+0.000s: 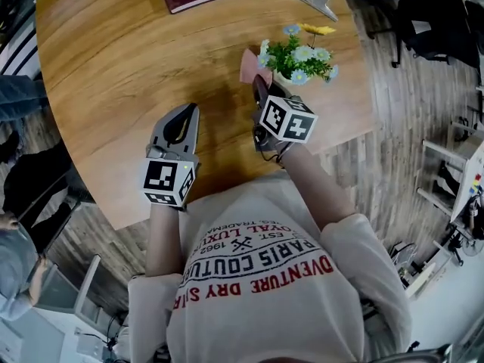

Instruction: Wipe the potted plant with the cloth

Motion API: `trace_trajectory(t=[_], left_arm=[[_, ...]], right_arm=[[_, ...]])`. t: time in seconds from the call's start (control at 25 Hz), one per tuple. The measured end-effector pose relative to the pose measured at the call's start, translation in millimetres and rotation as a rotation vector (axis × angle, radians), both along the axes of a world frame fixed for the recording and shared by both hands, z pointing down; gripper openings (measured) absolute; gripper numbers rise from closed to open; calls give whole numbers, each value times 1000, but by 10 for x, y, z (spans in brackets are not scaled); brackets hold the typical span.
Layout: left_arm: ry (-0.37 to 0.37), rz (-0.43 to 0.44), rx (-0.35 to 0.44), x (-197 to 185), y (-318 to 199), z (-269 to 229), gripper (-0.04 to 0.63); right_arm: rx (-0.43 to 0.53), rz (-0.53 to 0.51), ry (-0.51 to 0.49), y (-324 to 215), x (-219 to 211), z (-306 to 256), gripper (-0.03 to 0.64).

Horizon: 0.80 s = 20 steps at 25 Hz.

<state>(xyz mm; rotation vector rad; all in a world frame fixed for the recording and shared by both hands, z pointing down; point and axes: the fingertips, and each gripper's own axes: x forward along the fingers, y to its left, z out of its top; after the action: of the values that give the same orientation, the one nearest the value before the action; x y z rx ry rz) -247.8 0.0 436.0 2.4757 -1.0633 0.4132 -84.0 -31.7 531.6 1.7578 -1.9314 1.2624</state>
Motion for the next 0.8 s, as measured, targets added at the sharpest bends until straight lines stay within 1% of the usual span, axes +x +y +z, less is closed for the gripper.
trace_trajectory(t=[0.08, 0.16, 0.32, 0.48, 0.6, 0.8], left_arm=[[2, 4, -7, 27, 9, 16, 15], [-1, 13, -14, 64, 13, 48, 15], [-6, 18, -24, 153, -2, 83, 15], [-1, 16, -35, 316, 25, 105, 15], [-9, 25, -42, 482, 54, 152, 15], [-18, 33, -65, 719, 111, 237, 15]], right_arm=[[-10, -12, 36, 51, 45, 25, 35], [-24, -4, 47, 100, 109, 48, 35], [-46, 27, 30, 187, 219, 68, 35], [-62, 20, 19, 301, 325, 91, 37], [-68, -10, 18, 369, 406, 131, 37], [-87, -89, 59, 482, 609, 185, 37]])
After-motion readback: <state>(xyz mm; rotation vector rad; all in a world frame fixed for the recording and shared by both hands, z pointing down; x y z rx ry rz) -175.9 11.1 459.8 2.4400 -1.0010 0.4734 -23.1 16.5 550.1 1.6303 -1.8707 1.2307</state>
